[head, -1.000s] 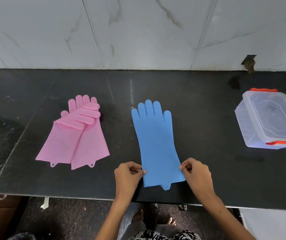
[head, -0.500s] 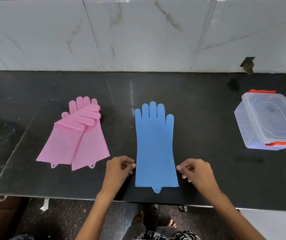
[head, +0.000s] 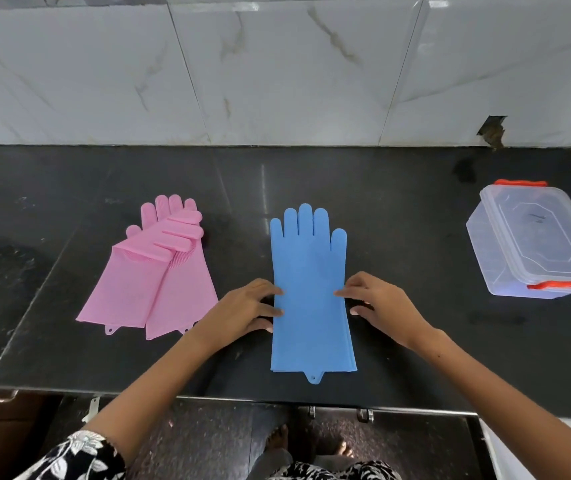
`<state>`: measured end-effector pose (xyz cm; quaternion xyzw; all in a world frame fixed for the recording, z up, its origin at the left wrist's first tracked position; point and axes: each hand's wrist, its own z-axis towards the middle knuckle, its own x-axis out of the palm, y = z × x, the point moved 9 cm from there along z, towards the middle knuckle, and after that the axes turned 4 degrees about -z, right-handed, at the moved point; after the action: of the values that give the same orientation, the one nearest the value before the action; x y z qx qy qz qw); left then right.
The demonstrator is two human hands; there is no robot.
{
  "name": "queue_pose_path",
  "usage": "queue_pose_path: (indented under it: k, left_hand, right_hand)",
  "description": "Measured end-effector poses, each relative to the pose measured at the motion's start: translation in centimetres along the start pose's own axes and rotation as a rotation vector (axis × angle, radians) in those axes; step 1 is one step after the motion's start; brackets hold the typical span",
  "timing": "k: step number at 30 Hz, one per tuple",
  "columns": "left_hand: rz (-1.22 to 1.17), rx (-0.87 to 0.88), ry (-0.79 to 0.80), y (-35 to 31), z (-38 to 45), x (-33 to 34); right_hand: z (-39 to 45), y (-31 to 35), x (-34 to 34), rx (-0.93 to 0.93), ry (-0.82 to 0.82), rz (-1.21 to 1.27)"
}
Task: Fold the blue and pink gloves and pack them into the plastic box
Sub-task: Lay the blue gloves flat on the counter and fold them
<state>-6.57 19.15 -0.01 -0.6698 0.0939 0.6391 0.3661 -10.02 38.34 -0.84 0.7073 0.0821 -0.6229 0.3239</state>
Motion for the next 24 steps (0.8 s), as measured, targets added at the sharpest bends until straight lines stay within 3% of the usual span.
queue_pose_path:
  k: [6, 10, 14, 19, 22, 24]
  left_hand:
    - [0.162, 0.253, 0.025, -2.4, -0.6, 0.9]
    - [0.203, 0.26, 0.012, -2.1, -1.1, 1.4]
    - [0.196, 0.242, -0.105, -2.4, -0.6, 0.9]
    - [-0.528, -0.275, -0.325, 1.0, 0.4, -1.0]
    - [-0.763, -0.541, -0.61, 3.8, 1.5, -2.4]
    - [-0.84, -0.711, -0.682, 5.5, 2.3, -1.8]
  right_hand:
    - [0.0, 2.2, -0.1, -0.283, -0.036, -0.144]
    - [-0.4, 1.9, 0.2, -0.338, -0.088, -0.136]
    - [0.3, 1.7, 0.0, -0.302, -0.128, -0.019]
    - [2.4, -0.8, -1.5, 0.024, -0.145, 0.468]
    - [3.9, -3.0, -2.0, 0.296, -0.228, 0.781]
    - [4.5, -4.2, -1.2, 0.474, -0.266, 0.832]
